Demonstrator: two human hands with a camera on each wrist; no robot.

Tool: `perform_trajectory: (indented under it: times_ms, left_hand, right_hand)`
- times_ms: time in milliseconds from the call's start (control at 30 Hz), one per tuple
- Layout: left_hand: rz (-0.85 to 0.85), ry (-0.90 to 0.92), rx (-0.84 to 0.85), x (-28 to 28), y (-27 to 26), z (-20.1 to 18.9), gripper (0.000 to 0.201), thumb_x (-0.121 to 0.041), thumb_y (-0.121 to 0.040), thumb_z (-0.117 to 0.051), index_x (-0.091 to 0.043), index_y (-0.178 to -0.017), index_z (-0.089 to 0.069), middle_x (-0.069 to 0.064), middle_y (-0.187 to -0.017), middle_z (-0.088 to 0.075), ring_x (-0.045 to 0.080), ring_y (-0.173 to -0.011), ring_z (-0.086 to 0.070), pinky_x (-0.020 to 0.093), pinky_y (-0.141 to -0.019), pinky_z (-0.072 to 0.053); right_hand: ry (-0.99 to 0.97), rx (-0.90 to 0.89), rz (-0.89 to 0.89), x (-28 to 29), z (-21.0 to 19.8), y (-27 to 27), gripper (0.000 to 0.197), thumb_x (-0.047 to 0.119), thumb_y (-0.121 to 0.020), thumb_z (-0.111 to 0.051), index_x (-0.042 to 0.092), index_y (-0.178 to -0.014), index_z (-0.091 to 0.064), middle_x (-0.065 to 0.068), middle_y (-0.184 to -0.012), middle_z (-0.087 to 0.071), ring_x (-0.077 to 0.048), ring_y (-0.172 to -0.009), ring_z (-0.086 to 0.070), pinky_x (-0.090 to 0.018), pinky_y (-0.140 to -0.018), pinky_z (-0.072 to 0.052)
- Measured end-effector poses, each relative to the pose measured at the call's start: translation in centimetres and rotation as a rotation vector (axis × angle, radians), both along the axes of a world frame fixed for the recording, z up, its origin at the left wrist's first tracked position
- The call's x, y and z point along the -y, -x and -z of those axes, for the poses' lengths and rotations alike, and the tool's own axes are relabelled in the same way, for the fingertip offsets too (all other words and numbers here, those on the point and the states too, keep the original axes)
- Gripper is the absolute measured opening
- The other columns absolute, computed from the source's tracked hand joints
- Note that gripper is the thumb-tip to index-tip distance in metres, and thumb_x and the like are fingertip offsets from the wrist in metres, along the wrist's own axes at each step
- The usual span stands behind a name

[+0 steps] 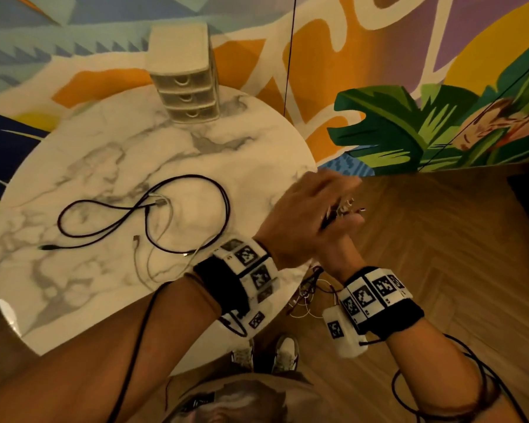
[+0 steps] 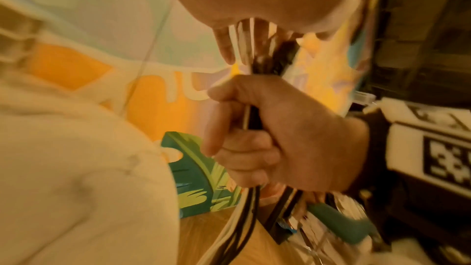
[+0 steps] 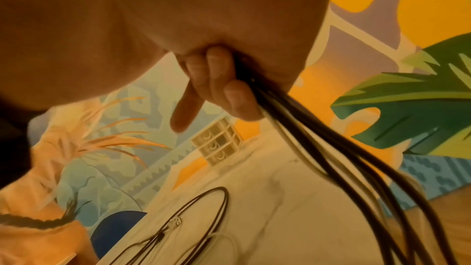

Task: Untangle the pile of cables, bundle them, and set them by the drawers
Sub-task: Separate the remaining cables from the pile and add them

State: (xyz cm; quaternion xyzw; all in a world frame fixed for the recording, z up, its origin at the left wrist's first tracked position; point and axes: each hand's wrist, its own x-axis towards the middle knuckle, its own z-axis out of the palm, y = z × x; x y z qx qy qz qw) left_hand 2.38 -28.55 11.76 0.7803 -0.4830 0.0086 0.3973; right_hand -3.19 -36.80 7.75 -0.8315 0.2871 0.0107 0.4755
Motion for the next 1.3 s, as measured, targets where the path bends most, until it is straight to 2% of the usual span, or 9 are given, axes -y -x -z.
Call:
perform_trajectory:
  times_ms: [100, 167, 333, 467, 567, 800, 933, 1100, 1300]
  left_hand:
    - [-0.241, -0.069, -0.166, -5.1, -2.7, 3.0, 0.037, -0.042, -0.093, -0.041, -0.015, -0.110, -0.058, -0.002, -0.102, -0.053, 0.013, -0.096, -0.050, 0.032, -0.086, -0.045]
    - [-0.376, -0.393, -0.191, -10.0, -4.2, 6.5, 0.028, -0.039, -0.093, -0.046, -0.015, -0.101, -0.058, -0.002, -0.096, -0.052, 0.016, -0.092, -0.051, 0.037, -0.083, -0.045]
    - [-0.411, -1.189, -0.279, -20.6, -2.9, 12.8, 0.051, -0.043, -0.091, -0.045, -0.018, -0.136, -0.038, 0.007, -0.136, -0.045, 0.027, -0.121, -0.045, 0.035, -0.093, -0.041]
    - [-0.392, -1.053, -0.308, -21.7, -0.3, 14.5, 0.046, -0.033, -0.098, -0.035, -0.017, -0.141, -0.036, 0.005, -0.141, -0.045, 0.023, -0.125, -0.046, 0.030, -0.099, -0.039]
    - [-0.388, -0.800, -0.353, -19.6, 0.8, 14.0, 0.037, -0.039, -0.097, -0.036, -0.018, -0.121, -0.054, 0.005, -0.121, -0.060, 0.024, -0.107, -0.058, 0.031, -0.085, -0.045]
    - [-0.290, -0.561, -0.457, -15.2, 1.2, 11.1, 0.028, -0.042, -0.096, -0.041, -0.023, -0.110, -0.057, -0.006, -0.099, -0.059, 0.013, -0.088, -0.056, 0.033, -0.077, -0.046]
    - [-0.747, -0.621, -0.450, -20.4, -2.1, 12.2, 0.020, -0.034, -0.092, -0.047, -0.017, -0.083, -0.053, 0.006, -0.095, -0.061, 0.029, -0.089, -0.059, 0.031, -0.069, -0.042]
    - [-0.945, -1.017, -0.713, -25.2, -4.3, 13.1, 0.052, -0.053, -0.084, -0.055, -0.012, -0.116, -0.056, 0.016, -0.119, -0.060, 0.034, -0.105, -0.058, 0.034, -0.084, -0.048]
    - [-1.166, -0.621, -0.969, -23.1, -4.5, 12.8, 0.035, -0.038, -0.080, -0.063, -0.003, -0.084, -0.067, 0.014, -0.079, -0.066, 0.029, -0.072, -0.063, 0.032, -0.067, -0.053]
  right_hand:
    - [-0.386, -0.017, -0.087, 0.8, 1.1, 0.8, 0.034, 0.012, -0.100, -0.034, -0.001, -0.112, -0.064, 0.006, -0.053, -0.040, -0.004, -0.038, -0.038, -0.017, -0.044, -0.031]
    - [-0.465, 0.001, -0.120, -0.1, 1.8, 0.5, 0.040, 0.013, -0.101, -0.029, 0.008, -0.112, -0.066, 0.003, -0.041, -0.033, -0.006, -0.033, -0.025, -0.020, -0.039, -0.023]
    - [-0.516, -0.044, -0.168, -1.3, 3.9, 0.3, 0.045, 0.010, -0.101, -0.021, 0.010, -0.114, -0.064, 0.003, -0.037, -0.034, -0.006, -0.029, -0.023, -0.019, -0.034, -0.022]
    - [-0.470, -0.078, -0.205, -2.6, 5.0, -0.1, 0.045, 0.008, -0.100, -0.024, -0.003, -0.094, -0.067, 0.000, -0.036, -0.035, -0.006, -0.028, -0.025, -0.017, -0.034, -0.023]
    - [-0.489, -0.085, -0.180, -3.4, 5.4, -0.5, 0.043, 0.008, -0.099, -0.027, -0.009, -0.087, -0.064, -0.001, -0.037, -0.033, -0.006, -0.029, -0.024, -0.018, -0.035, -0.022]
    - [-0.373, -0.170, -0.279, -4.7, 7.2, -0.5, 0.039, 0.016, -0.096, -0.034, 0.010, -0.079, -0.069, -0.003, -0.044, -0.038, -0.008, -0.036, -0.034, -0.030, -0.048, -0.029]
    - [-0.386, -0.153, -0.240, -4.2, 7.0, -0.1, 0.040, 0.017, -0.095, -0.036, 0.004, -0.078, -0.069, -0.004, -0.045, -0.034, -0.009, -0.037, -0.029, -0.031, -0.046, -0.024]
    - [-0.393, -0.142, -0.200, -4.2, 7.0, 0.1, 0.040, 0.017, -0.094, -0.037, 0.000, -0.077, -0.069, -0.003, -0.044, -0.033, -0.010, -0.036, -0.026, -0.027, -0.044, -0.022]
    - [-0.372, -0.158, -0.260, -4.7, 6.1, 0.0, 0.040, 0.016, -0.096, -0.035, 0.006, -0.078, -0.069, -0.005, -0.048, -0.033, -0.007, -0.036, -0.026, -0.025, -0.042, -0.023]
